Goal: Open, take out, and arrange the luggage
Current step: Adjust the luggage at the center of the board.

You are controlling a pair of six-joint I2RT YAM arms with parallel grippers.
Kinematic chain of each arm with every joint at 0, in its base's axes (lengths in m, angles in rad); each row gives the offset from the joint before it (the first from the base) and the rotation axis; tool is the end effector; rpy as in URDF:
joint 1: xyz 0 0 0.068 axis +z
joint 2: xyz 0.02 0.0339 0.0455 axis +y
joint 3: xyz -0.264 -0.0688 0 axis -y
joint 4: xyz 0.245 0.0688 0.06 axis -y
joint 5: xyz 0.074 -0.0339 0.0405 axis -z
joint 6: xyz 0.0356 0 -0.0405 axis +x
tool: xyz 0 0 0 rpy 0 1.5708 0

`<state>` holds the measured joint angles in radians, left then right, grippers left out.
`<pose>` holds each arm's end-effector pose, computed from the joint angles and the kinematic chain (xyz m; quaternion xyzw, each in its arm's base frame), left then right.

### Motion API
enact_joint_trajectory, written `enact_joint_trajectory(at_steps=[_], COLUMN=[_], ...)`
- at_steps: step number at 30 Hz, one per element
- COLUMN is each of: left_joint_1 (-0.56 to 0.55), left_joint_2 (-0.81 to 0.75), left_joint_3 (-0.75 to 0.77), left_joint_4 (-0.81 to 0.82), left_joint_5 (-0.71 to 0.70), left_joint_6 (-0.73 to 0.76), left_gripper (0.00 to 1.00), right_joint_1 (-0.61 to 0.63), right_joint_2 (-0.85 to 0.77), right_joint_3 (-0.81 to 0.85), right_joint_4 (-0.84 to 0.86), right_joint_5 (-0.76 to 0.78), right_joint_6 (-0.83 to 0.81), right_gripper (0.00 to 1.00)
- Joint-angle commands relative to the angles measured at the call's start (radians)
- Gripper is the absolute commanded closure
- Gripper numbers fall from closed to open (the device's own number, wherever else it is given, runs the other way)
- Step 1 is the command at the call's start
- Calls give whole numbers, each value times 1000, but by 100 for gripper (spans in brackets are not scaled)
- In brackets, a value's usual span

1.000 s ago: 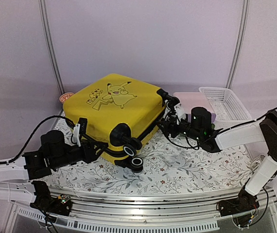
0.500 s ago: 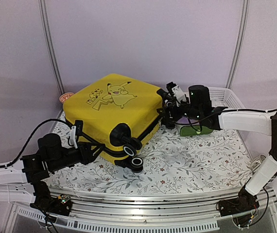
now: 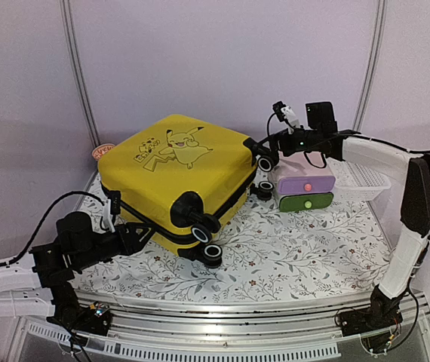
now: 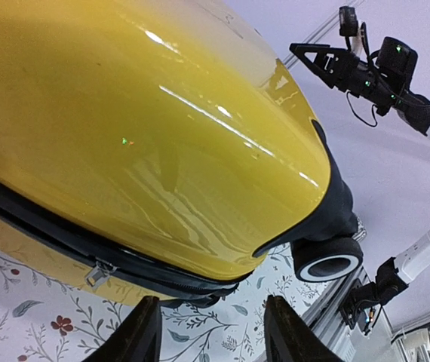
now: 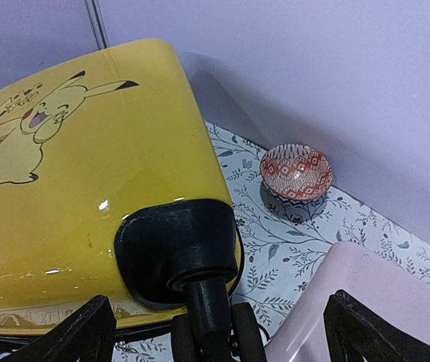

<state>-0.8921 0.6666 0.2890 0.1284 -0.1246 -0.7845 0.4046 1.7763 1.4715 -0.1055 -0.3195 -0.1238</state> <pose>0.1091 -0.1282 0.2152 0.0042 0.7889 -0.4226 0.4462 0.3858 0.1774 0.3127 -0.2998 0.7743 0.2075 0.5173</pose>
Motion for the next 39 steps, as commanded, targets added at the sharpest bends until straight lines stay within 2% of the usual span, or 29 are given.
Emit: enact_joint_trajectory(at_steps=[1,11,19,26,31,34,39], left_joint_1=[26,115,254,440,591,676,804], left_joint_2=[-20,-79,-67,-59,-62,-53,36], left_joint_3=[-17,7,24,58,111,133,156], left_joint_4=[-35,-129,-221,-272,-349,-380,-369], left_joint_5=[11,15,64,137,211,250,354], left_joint_6=[-35,-53,-79,-99,-43,4,33], left_gripper=[51,35,31,27,25,20,20], right_joint_1=[-9,-9,-2,93,188,234,286], right_joint_2=[99,202,282,284,247,208,137], right_joint_3=[106,205,296,296,271,236,158], right_joint_4=[-139,-178,-262,-337,-383,-370,-322], right_joint_5=[-112,-134,-159,-193,-219,-221,-247], right_joint_6=[0,-11,-80,-216,-308,-303,-261], right_gripper=[1,1,2,5,7,7,7])
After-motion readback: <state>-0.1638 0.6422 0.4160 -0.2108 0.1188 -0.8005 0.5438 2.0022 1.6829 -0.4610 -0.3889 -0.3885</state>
